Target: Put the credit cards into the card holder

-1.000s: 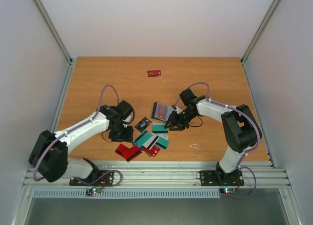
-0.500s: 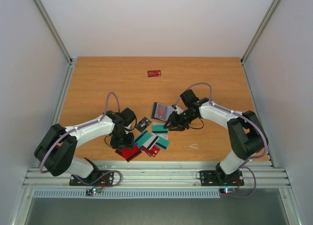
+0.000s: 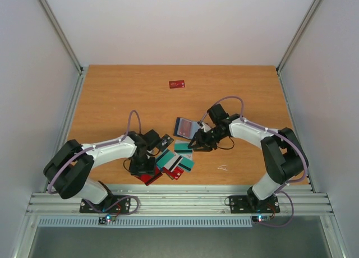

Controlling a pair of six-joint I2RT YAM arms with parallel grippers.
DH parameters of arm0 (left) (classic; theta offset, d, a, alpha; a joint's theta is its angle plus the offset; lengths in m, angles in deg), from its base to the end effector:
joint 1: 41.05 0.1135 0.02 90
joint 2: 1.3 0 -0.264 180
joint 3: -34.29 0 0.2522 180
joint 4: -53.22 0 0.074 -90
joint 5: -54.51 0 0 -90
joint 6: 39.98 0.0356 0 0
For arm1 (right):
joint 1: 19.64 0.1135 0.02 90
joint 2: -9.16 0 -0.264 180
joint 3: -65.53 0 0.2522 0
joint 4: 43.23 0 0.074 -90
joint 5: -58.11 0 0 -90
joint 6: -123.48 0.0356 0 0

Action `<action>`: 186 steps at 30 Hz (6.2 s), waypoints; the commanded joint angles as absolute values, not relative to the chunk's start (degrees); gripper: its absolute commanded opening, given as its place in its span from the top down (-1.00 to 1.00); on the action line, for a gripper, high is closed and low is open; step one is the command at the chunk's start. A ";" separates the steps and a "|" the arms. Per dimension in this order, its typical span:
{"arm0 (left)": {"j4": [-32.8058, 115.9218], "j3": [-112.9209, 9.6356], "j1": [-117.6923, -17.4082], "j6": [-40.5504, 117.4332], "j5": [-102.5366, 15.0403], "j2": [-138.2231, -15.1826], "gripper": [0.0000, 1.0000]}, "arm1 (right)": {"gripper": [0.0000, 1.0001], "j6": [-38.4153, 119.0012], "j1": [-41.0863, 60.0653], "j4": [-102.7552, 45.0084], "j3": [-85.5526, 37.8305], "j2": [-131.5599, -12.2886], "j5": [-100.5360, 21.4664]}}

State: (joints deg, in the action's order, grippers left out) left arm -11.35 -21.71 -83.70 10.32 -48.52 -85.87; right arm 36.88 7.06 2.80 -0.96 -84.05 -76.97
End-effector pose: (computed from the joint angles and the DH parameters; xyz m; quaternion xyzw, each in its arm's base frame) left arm 0.1494 -0.1486 0.1472 -0.0225 -0.9929 0.0675 0.0952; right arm 0.2473 0.1526 0.1690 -0.2407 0.8827 0.4020 0.0354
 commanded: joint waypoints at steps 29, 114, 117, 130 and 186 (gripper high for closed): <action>-5.60 -20.60 -91.80 6.73 -50.04 -85.74 -0.33 | 0.26 37.93 7.61 4.05 2.52 -75.14 -77.48; -3.56 -21.39 -84.54 16.80 -60.35 -91.11 0.79 | 0.07 92.96 53.77 -37.76 10.68 -89.37 -40.92; -2.86 -20.70 -84.64 16.75 -60.76 -91.34 0.79 | 0.13 92.89 53.75 -38.16 10.79 -89.06 -40.36; -0.79 -18.63 -84.84 16.08 -63.82 -91.14 0.79 | 0.60 93.06 53.75 -37.75 11.66 -86.33 -37.77; -19.54 -59.75 -78.15 26.02 -44.77 -70.56 -0.28 | 0.98 50.89 21.28 9.23 -17.24 -67.25 -68.27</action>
State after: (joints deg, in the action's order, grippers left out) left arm -23.53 -54.98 -80.49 21.75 -45.64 -67.14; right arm 63.96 30.60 2.10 -14.81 -69.80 -56.67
